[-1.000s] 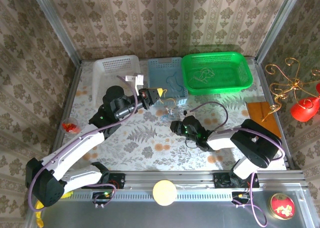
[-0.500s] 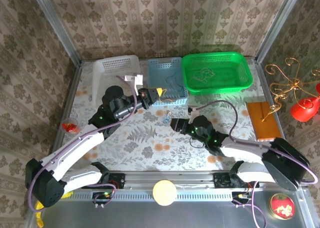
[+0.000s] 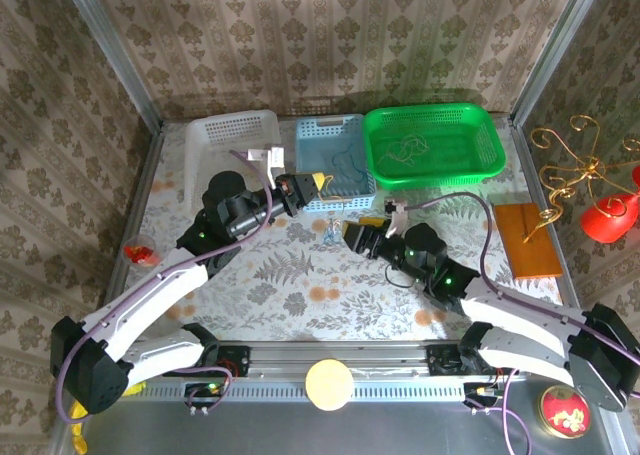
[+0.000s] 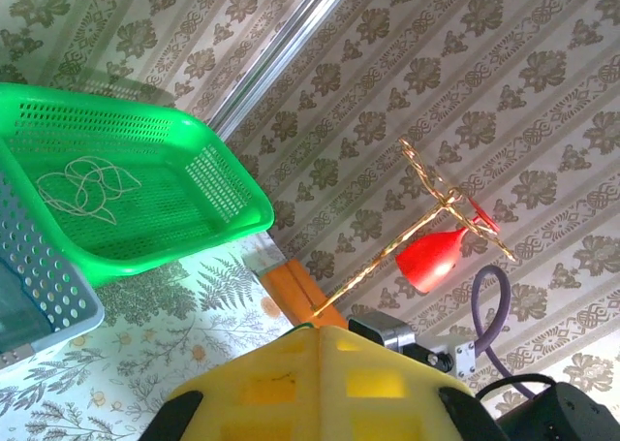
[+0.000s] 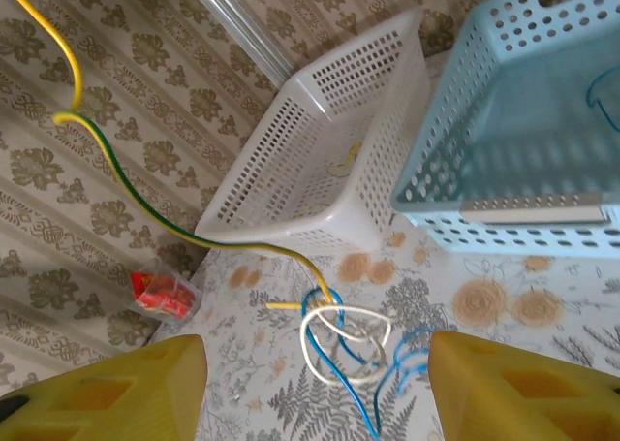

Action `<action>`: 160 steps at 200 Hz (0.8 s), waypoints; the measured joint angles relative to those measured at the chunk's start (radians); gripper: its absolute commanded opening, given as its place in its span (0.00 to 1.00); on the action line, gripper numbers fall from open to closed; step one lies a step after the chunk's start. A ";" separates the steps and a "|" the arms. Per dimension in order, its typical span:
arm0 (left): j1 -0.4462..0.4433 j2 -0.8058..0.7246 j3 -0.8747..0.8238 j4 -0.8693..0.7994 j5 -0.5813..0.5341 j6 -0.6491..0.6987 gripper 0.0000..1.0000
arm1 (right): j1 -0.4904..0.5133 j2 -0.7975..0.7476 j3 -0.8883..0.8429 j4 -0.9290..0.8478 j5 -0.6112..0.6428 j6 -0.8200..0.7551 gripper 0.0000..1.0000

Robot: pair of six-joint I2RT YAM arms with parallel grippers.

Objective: Untangle the cables

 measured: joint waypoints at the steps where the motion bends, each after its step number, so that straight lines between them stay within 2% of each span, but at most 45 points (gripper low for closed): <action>1: 0.000 0.000 0.000 0.001 0.000 0.000 0.00 | 0.000 0.002 0.002 0.000 0.000 0.000 0.64; 31: -0.002 0.000 0.000 0.005 0.000 -0.006 0.00 | 0.000 0.100 0.081 0.013 0.008 -0.015 0.62; 51: -0.010 0.000 0.000 0.006 0.000 -0.010 0.00 | 0.000 0.187 0.127 0.040 0.016 -0.025 0.56; 70: -0.021 0.000 0.000 0.009 -0.001 -0.014 0.00 | 0.000 0.266 0.157 0.071 0.031 -0.027 0.36; 97: -0.025 0.000 0.000 0.016 -0.001 -0.022 0.00 | 0.000 0.358 0.161 0.128 0.041 -0.014 0.20; 125: -0.026 0.000 0.000 0.025 -0.001 -0.029 0.00 | 0.002 0.432 0.100 0.210 0.050 0.017 0.19; 160: -0.026 0.001 0.014 0.029 -0.001 -0.033 0.00 | 0.006 0.520 -0.032 0.298 0.064 0.082 0.24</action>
